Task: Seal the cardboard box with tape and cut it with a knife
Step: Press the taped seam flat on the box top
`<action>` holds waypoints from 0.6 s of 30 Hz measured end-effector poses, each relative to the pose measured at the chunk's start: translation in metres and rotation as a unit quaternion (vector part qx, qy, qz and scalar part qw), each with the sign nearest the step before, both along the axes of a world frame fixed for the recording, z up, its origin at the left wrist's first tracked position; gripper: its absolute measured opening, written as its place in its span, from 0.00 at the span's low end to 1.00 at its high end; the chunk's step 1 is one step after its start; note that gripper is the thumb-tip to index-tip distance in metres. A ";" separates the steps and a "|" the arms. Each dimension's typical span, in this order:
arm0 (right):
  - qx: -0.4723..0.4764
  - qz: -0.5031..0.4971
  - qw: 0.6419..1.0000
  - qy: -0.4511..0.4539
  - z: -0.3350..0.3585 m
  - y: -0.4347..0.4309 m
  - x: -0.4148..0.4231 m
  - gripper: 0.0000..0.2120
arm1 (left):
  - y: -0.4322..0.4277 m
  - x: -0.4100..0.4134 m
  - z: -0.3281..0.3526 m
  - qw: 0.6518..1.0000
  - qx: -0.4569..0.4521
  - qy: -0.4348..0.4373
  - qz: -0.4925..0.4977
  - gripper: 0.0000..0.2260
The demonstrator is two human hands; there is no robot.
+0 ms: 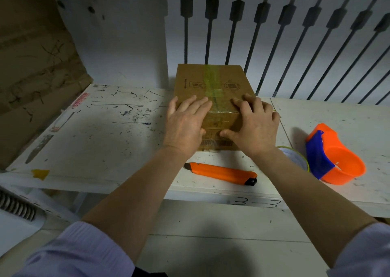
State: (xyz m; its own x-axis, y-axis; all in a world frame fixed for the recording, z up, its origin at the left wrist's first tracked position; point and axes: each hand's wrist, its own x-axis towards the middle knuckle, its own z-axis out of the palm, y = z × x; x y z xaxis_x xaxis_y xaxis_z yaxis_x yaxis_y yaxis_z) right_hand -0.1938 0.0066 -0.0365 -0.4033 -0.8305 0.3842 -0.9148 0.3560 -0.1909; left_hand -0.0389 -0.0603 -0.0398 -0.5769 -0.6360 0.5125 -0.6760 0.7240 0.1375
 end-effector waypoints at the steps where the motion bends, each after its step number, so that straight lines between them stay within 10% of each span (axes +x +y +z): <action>1: 0.000 -0.002 1.000 -0.004 0.001 0.000 0.001 0.39 | 0.000 0.001 0.001 1.000 0.004 -0.003 -0.003 0.31; 18: -0.016 0.053 0.998 -0.021 0.002 -0.011 -0.010 0.32 | -0.015 -0.009 -0.005 0.998 -0.017 0.068 0.001 0.28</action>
State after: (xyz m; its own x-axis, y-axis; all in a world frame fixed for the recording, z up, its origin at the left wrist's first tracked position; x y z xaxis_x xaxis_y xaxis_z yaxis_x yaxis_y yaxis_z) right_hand -0.2035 -0.0042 -0.0347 -0.3306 -0.8572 0.3949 -0.9377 0.2510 -0.2403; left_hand -0.0481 -0.0756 -0.0447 -0.4994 -0.6181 0.6070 -0.6534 0.7288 0.2047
